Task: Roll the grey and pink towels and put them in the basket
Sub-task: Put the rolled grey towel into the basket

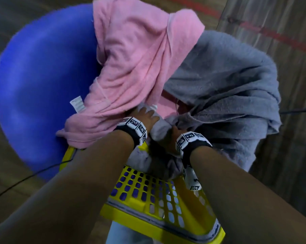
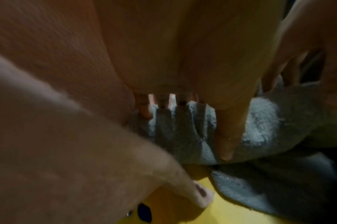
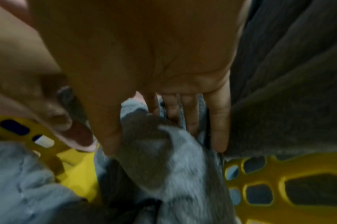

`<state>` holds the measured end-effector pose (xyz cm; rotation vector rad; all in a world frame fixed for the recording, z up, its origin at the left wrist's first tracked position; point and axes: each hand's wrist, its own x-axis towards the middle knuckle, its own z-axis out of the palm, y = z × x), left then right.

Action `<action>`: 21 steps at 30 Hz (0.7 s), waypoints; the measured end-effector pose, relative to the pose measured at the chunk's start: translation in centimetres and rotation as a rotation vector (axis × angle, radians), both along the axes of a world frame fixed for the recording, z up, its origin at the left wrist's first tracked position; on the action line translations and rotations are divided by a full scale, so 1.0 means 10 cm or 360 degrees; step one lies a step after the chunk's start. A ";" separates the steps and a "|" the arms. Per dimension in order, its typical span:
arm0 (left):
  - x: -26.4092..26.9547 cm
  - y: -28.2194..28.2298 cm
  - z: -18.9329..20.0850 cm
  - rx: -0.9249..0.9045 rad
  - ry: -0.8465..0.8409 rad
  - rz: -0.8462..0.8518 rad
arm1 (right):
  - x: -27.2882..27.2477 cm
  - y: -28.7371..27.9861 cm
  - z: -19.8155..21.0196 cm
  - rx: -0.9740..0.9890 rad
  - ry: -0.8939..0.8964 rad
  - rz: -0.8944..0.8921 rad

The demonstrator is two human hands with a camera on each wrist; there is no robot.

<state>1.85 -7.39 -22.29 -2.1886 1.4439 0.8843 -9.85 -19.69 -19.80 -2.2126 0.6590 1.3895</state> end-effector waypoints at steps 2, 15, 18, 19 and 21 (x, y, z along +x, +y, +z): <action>-0.01 0.00 -0.15 -0.0017 -0.0133 -0.0095 | -0.02 0.06 -0.12 0.0056 0.0009 -0.0066; -0.26 0.32 0.13 0.0316 0.0090 -0.0179 | -0.15 0.11 -0.08 0.0042 0.0012 0.0368; -0.28 0.35 0.05 0.0506 0.0233 0.0070 | -0.25 0.24 -0.20 0.0063 -0.0131 0.0407; -0.29 0.32 0.04 0.0552 0.0347 0.0197 | -0.25 0.27 -0.25 0.0085 -0.0157 0.0433; -0.30 0.26 0.00 0.0627 0.0501 0.0370 | -0.21 0.26 -0.34 0.0116 -0.0076 0.0394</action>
